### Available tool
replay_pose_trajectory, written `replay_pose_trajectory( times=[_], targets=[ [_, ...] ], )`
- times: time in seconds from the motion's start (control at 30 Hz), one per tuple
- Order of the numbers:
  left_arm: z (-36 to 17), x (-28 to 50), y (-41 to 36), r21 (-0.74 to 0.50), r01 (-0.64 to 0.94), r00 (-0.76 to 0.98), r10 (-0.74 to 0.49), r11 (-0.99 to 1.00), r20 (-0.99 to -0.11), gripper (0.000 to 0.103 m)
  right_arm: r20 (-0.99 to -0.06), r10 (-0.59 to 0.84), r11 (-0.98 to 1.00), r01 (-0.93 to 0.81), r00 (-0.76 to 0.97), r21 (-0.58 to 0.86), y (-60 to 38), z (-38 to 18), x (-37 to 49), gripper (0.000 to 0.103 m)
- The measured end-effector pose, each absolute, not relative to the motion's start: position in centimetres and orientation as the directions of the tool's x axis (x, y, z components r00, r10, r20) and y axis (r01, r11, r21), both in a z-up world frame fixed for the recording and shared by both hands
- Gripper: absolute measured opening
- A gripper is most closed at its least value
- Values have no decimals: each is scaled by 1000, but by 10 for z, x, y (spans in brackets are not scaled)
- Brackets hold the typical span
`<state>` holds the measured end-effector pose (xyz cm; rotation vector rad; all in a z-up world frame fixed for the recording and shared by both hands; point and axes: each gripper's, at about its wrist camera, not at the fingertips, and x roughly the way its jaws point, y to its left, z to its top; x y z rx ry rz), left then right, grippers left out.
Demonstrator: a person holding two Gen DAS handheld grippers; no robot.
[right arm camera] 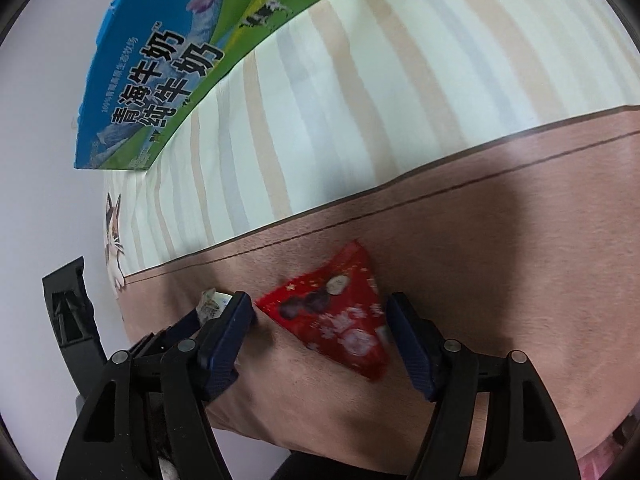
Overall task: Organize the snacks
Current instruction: 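Lift and carry the white packet and red packet over the box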
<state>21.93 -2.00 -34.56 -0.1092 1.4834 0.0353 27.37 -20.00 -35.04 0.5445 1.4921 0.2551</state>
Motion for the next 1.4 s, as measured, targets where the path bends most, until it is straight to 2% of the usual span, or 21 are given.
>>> replay_pose_trajectory(
  times=[0.07,0.17,0.4,0.57,0.87,1.13,1.4],
  targets=[
    [-345,219,-21,-54,-93,89,-45,994,-995,62,-869,489,853,167,78,494,-196,-354,273,60],
    [-335,213,-10,-57,-99,91,-48,993,-995,62,-873,481,860,148,83,488,-191,-356,271,57],
    [-330,213,-13,-48,-93,110,-38,994,-993,61,-881,456,874,123,130,470,-188,-347,267,56],
    [-307,214,-10,-66,-97,144,-52,993,-988,61,-862,479,858,122,165,500,-203,-328,266,56],
    [-219,237,0,-172,-88,270,-142,981,-952,61,-811,523,831,58,263,554,-215,-260,287,56],
    [-135,314,11,-211,-45,380,-178,977,-908,61,-763,542,827,-62,353,559,-200,-181,355,56],
    [-118,426,31,-141,-49,373,-112,989,-921,61,-801,472,878,-118,369,463,-172,-139,469,56]
  ],
)
